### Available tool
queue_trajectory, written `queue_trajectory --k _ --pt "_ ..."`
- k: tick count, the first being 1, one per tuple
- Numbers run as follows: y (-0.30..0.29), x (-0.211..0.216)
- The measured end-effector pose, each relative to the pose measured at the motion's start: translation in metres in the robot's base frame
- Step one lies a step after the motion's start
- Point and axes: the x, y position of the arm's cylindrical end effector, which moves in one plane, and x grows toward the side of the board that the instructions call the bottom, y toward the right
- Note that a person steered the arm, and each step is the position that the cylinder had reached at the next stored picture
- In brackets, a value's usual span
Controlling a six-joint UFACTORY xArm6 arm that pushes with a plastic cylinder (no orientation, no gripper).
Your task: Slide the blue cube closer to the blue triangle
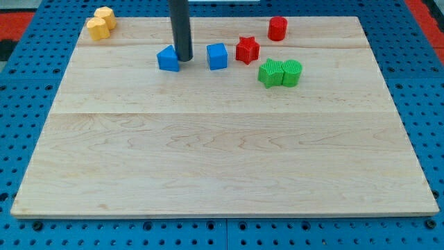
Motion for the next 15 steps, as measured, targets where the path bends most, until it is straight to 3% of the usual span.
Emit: queue_trajectory --k 2,3,7,9,13,15 --pt "0.004 0.007" --pt "0.048 0.000" --pt "0.128 -0.082" --pt "0.170 -0.070" --pt "0.057 -0.044" --pt "0.059 -0.041"
